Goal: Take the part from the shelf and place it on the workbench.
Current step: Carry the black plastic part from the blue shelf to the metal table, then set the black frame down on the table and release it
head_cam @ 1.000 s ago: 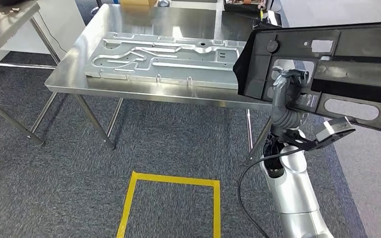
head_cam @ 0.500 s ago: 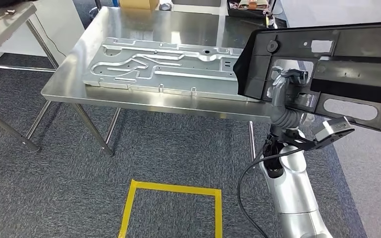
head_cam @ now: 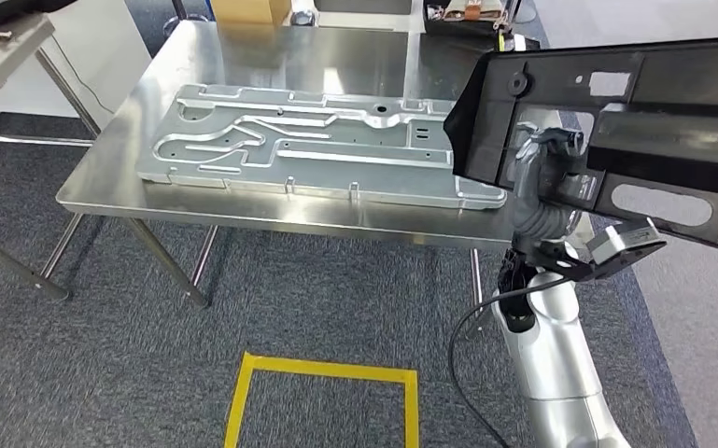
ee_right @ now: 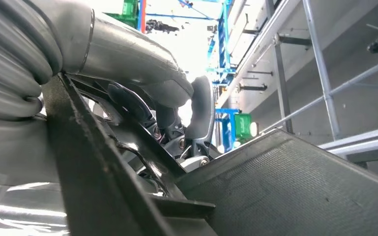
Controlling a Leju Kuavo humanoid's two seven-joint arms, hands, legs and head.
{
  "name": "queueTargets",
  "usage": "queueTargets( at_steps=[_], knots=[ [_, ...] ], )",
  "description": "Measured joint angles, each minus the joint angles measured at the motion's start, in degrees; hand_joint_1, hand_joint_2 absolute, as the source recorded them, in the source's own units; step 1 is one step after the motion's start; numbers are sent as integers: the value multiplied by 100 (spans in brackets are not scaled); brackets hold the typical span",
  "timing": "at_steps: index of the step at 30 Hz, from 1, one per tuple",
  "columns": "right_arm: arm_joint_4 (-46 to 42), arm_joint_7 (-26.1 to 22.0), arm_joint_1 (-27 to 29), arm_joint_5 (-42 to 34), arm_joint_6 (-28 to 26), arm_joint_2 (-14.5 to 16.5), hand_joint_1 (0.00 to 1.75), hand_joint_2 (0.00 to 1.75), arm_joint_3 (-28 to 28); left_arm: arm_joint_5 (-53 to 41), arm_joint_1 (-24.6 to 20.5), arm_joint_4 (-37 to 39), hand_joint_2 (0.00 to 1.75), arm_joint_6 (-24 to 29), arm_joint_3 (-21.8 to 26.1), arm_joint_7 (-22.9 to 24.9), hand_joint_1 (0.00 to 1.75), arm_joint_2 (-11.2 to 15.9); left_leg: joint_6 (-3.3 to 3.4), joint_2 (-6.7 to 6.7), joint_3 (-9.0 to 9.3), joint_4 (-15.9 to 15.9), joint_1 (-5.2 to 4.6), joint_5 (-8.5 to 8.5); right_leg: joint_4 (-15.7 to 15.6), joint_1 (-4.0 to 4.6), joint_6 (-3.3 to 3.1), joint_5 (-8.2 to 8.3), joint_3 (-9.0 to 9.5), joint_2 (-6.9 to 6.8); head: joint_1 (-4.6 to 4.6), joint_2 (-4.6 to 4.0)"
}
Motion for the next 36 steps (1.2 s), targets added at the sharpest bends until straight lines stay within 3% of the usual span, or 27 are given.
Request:
queueTargets(
  at_steps=[4, 5, 6, 9, 11, 13, 15, 16, 19, 20, 21, 23, 24, 26, 28, 30, 31, 34, 35, 36],
  knots=[
    [6, 26, -14, 14, -34, 7, 175, 175, -2, 1, -13, -1, 175, 0, 1, -7, 0, 2, -19, 11, -834, 1291, 18, -478, -6, 41, -79, -172, 192, 9, -3, 0],
    [10, 42, -11, 4, -28, 7, 175, 175, -2, 1, -5, -1, 175, 0, 1, -9, 0, 3, -16, 11, -964, 1363, 17, -478, -3, 56, -84, -223, 250, 22, -3, 0],
    [14, 52, -9, -9, -19, 7, 175, 175, -2, 1, 4, -1, 175, 0, 2, -11, 0, 3, -5, 11, -992, 1223, 15, -353, 0, 70, -85, -279, 321, 37, -3, 0],
    [25, 60, -15, -50, 13, 7, 175, 175, -2, 1, 24, -1, 175, 0, 2, -15, 0, 9, 93, -6, -751, 146, -26, 421, -2, 104, -68, -452, 533, 71, -2, 0],
    [43, 63, -17, -65, 30, 7, 175, 175, -2, 1, 26, -1, 175, -1, 1, -18, 0, 16, 151, -14, -655, -204, -69, 627, -1, 98, -18, -509, 579, 93, -1, 0],
    [49, 69, -14, -76, 33, 7, 175, 175, -2, 1, 23, -1, 175, -2, 1, -19, 0, 16, 197, -3, -578, -266, -77, 605, 31, 95, 50, -506, 596, 107, -2, 0],
    [47, 67, -26, -82, 33, 3, 175, 175, -2, 1, 23, -1, 175, -2, 1, -20, 0, 8, 248, 11, -446, -351, -44, 593, 260, 97, 106, -542, 522, 90, 0, 0],
    [45, 64, -41, -83, 33, 1, 175, 175, -2, 1, 16, -1, 175, -2, 0, -22, 0, 3, 265, 15, -382, -384, -24, 575, 515, 88, 139, -619, 386, 79, 1, 0],
    [55, 61, -48, -83, 34, -5, 175, 175, -2, 1, 1, 1, 175, -4, 0, -23, 0, -4, 280, 23, -262, -409, -9, 470, 1494, 15, 248, -994, -290, 55, 1, 1],
    [60, 62, -40, -86, 33, -8, 175, 175, -2, 1, 7, 2, 175, -5, 0, -23, 0, -5, 271, 24, -213, -407, -6, 423, 1621, -12, 270, -1024, -452, 46, 1, 1],
    [62, 63, -36, -89, 33, -11, 175, 175, -2, 1, 15, 2, 175, -6, 0, -23, 0, -5, 258, 26, -151, -403, -1, 371, 1549, -36, 290, -928, -519, 33, 1, 1],
    [63, 63, -36, -99, 33, -18, 175, 175, -2, 1, 25, 2, 175, -8, 0, -25, 0, -8, 214, 35, -7, -394, 13, 246, 868, -67, 319, -371, -386, -33, 1, 0],
    [69, 62, -39, -105, 34, -23, 175, 175, -2, 3, 25, 2, 175, -9, 0, -26, 0, -9, 182, 42, 60, -380, 15, 184, 496, -61, 315, -122, -291, -89, 1, 0],
    [86, 64, -46, -121, 36, -29, 175, 175, -1, 11, 19, 1, 175, -8, 0, -33, 0, -8, 102, 61, 112, -389, 9, 91, 94, -23, 231, 116, -201, -165, 2, 0],
    [96, 68, -55, -135, 33, -31, 175, 175, 2, 19, 17, 0, 175, -5, 1, -44, 0, -6, 21, 87, 153, -395, 2, 48, 67, 1, 112, 83, -189, -140, 0, 0],
    [96, 89, -75, -127, 18, -33, 175, 175, 1, 30, 16, 1, 175, 1, 2, -55, 0, -4, -30, 101, 115, -198, 15, 6, 45, -10, 21, 60, -113, -101, -2, 0],
    [98, 115, -92, -104, -1, -34, 175, 175, 2, 36, 12, 1, 175, 3, 2, -59, 0, -3, -42, 100, 6, 23, 24, -43, 38, -12, -16, 39, -65, -90, -2, 0],
    [177, 379, -184, 154, -171, -36, 175, 175, 32, 62, 11, 1, 175, 4, 3, -63, 0, 0, -67, 94, -719, 1147, 31, -440, 31, 13, -82, -64, 47, -49, -2, 0],
    [263, 564, -253, 305, -252, -40, 175, 175, 60, 78, 19, 1, 175, 4, 4, -62, 0, 1, -70, 93, -931, 1380, 30, -540, 32, 29, -92, -102, 91, -23, -2, 0],
    [386, 784, -358, 460, -322, -45, 175, 175, 94, 93, 29, 1, 175, 5, 7, -61, 0, 3, -57, 91, -1032, 1383, 27, -508, 33, 45, -97, -138, 142, 4, -2, 0]
  ],
)
